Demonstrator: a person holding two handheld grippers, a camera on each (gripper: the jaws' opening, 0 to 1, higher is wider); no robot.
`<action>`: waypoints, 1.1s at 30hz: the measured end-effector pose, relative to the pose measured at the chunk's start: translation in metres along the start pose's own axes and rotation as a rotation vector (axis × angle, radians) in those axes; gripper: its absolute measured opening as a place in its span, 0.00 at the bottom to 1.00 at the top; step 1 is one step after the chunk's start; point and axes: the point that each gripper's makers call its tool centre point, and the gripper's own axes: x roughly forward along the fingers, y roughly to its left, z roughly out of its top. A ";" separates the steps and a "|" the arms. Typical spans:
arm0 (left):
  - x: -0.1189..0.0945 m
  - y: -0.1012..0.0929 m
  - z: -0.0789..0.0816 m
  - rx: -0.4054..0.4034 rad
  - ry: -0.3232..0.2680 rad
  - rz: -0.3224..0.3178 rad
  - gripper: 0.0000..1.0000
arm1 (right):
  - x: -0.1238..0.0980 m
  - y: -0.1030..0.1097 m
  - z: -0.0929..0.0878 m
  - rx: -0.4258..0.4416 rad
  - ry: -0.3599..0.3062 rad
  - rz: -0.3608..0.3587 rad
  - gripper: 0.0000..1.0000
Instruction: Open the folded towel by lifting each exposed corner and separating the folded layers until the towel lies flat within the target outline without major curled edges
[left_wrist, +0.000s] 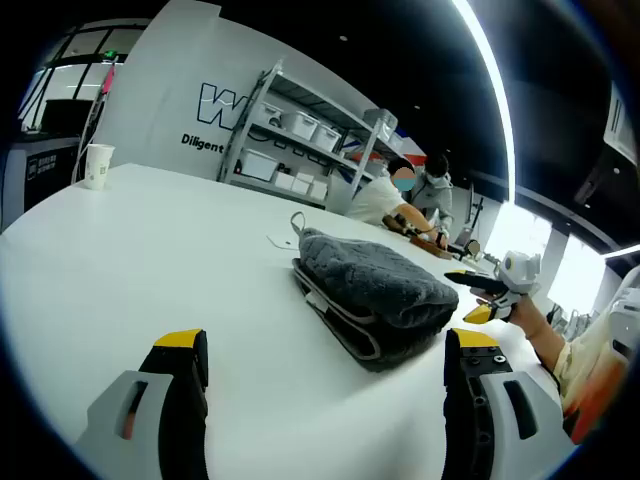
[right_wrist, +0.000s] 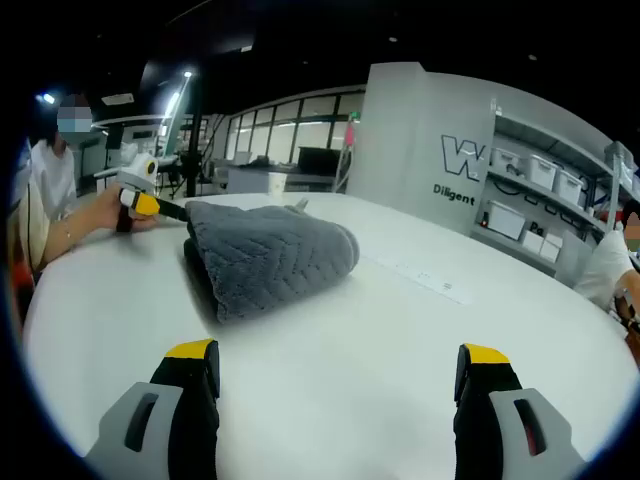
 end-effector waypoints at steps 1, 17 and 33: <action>0.000 0.000 0.000 0.001 0.000 0.000 0.97 | 0.000 0.000 0.000 0.000 0.000 0.000 0.98; 0.001 0.001 0.000 0.001 0.005 0.004 0.97 | 0.000 -0.001 0.000 -0.007 0.003 -0.001 0.98; 0.003 0.000 -0.002 0.005 0.016 -0.001 0.97 | -0.003 -0.006 0.005 -0.010 -0.011 -0.014 0.98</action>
